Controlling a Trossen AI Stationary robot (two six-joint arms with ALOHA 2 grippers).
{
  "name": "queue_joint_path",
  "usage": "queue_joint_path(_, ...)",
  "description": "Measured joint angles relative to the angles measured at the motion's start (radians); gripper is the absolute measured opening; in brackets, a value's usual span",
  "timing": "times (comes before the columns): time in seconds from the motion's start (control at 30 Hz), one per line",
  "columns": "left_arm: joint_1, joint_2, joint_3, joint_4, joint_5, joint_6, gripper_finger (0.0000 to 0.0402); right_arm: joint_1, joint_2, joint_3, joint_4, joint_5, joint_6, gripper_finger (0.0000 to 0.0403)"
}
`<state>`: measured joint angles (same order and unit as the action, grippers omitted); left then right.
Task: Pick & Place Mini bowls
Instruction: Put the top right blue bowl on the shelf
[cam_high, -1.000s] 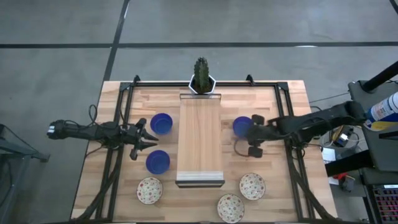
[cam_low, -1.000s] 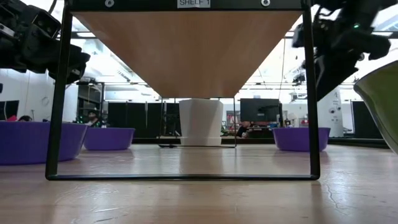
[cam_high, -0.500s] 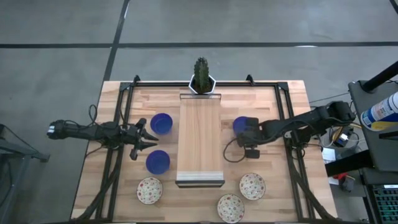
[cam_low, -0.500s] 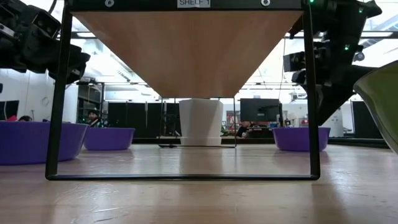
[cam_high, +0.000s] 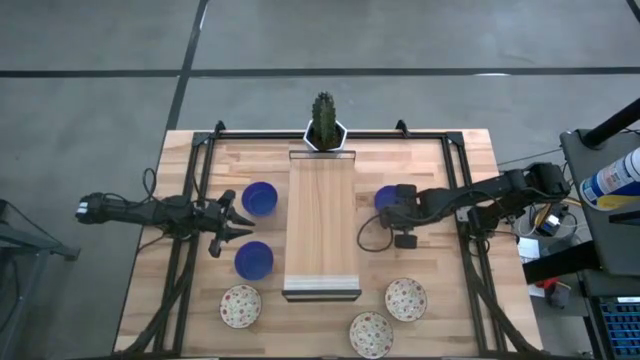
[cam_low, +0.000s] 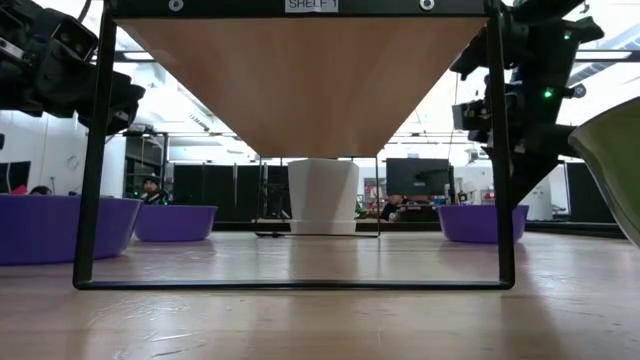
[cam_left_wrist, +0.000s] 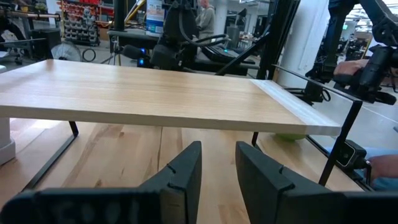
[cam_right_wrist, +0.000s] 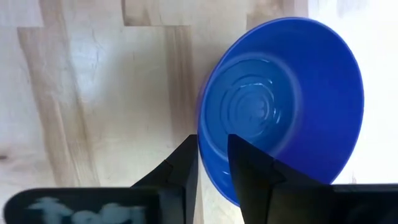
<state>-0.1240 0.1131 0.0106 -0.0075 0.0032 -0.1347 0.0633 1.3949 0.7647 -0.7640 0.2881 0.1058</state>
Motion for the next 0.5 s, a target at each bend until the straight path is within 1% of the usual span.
queue_joint_path(0.23, 0.000, 0.000, 0.000, 0.000, 0.000, 0.000, 0.0103, -0.006, 0.000, -0.002, 0.003, -0.011, -0.008, 0.0060)
queue_joint_path(0.3, 0.000, 0.000, 0.000, 0.000, 0.000, 0.000, 0.0103, -0.006, 0.000, -0.002, 0.004, -0.014, -0.008, 0.0059)
queue_joint_path(0.37, 0.000, 0.000, 0.000, 0.000, 0.000, 0.000, 0.0103, -0.006, 0.000, -0.003, 0.010, -0.039, -0.011, 0.0059)
queue_joint_path(0.5, 0.000, 0.000, 0.000, 0.000, 0.000, 0.000, 0.0103, -0.006, 0.000, -0.008, 0.022, -0.045, -0.012, 0.0059)
